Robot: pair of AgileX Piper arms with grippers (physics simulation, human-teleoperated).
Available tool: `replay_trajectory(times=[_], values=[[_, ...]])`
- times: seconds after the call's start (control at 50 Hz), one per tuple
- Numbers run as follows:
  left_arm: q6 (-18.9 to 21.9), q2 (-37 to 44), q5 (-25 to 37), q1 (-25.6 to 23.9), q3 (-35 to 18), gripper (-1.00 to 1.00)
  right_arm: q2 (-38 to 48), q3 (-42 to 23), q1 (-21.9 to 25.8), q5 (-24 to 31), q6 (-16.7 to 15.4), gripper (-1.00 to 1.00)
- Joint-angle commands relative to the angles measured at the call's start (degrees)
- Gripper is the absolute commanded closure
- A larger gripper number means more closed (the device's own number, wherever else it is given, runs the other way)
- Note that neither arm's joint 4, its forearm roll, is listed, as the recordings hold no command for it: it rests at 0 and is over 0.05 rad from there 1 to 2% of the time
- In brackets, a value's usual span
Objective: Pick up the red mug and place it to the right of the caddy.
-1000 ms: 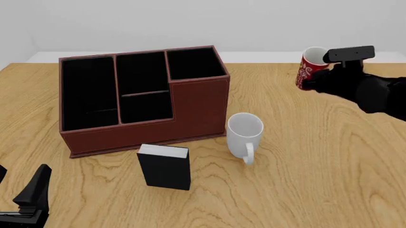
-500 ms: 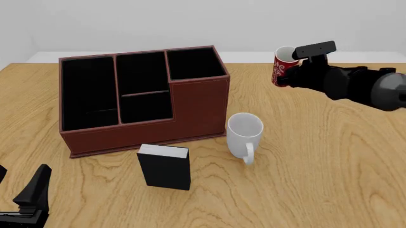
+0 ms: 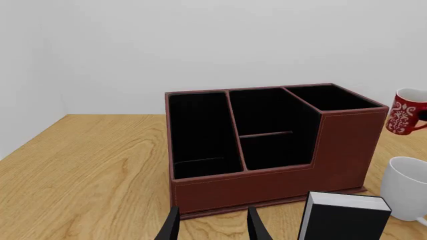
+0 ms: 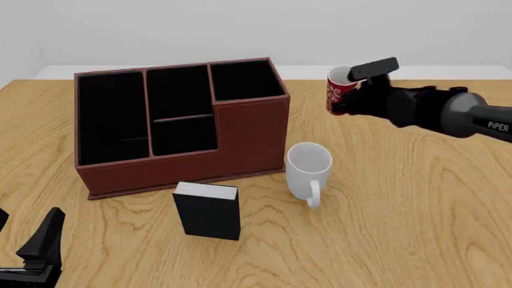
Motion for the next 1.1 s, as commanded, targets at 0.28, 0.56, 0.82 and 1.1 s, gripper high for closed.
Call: replay_trajectory(times=[0.28, 0.56, 0.82, 1.1], values=[[0.00, 0.00, 0.00, 0.00, 0.00, -1.00, 2.55, -2.48, 3.18, 0.15, 0.62, 1.00], [0.00, 0.00, 0.00, 0.00, 0.00, -1.00, 4.49, -3.43, 4.61, 0.08, 0.91, 1.00], [0.00, 0.00, 0.00, 0.00, 0.00, -1.00, 6.93, -4.83, 5.15, 0.03, 1.52, 1.00], [0.00, 0.00, 0.00, 0.00, 0.00, -1.00, 7.89, -3.74, 5.56, -0.87, 2.03, 1.00]])
